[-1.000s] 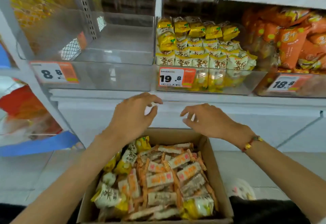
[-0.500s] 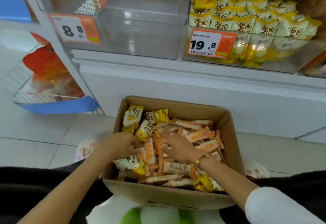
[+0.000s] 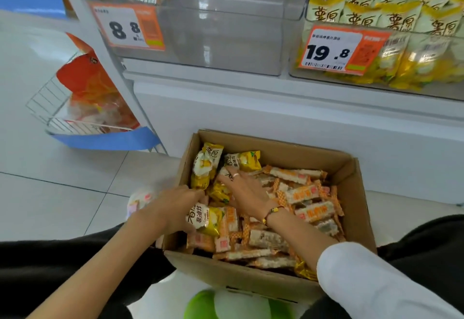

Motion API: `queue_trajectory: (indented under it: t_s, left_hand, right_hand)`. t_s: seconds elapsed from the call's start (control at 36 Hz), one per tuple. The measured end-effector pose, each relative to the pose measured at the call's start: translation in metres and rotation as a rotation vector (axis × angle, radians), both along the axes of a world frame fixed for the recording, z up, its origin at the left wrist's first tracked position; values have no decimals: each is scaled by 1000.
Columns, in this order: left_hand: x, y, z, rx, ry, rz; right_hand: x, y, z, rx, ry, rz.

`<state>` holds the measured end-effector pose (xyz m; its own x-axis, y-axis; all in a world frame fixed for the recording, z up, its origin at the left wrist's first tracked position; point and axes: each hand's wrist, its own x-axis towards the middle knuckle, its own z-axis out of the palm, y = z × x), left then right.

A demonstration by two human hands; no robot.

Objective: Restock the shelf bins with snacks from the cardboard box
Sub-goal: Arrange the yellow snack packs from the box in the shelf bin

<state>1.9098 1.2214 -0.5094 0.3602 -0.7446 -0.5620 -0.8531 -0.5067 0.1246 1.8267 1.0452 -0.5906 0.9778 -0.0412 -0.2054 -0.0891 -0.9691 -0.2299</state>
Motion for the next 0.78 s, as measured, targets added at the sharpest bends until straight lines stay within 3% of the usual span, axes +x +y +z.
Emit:
queue_trajectory:
  t_s: [0.14,0.25,0.39,0.53,0.58,0.69,0.78]
  left_hand:
    - [12,-8,26,29,7,57]
    - [12,-30,29,-53,35,61]
    - [-7,-67,20,-93,-62,-206]
    - [-32,-84,-14,-353,-126,-361]
    - [-38,-81,-31,-450,-190,-294]
    - [-56,-79,-52,-580,-140,74]
    - [-73,-91,-54,-531,-71,180]
  right_hand:
    - [-17,-16,25,17,38,87]
    - [-49,-36,41,-11,-25,28]
    - [-112,-68,35,-163,-49,-119]
    - [-168,-94,14,36,-44,-164]
    - [-172,-92,13,124,-147,-282]
    - [-158,-80,18,106,-355,-633]
    - [-143,-79,19,260,-98,-820]
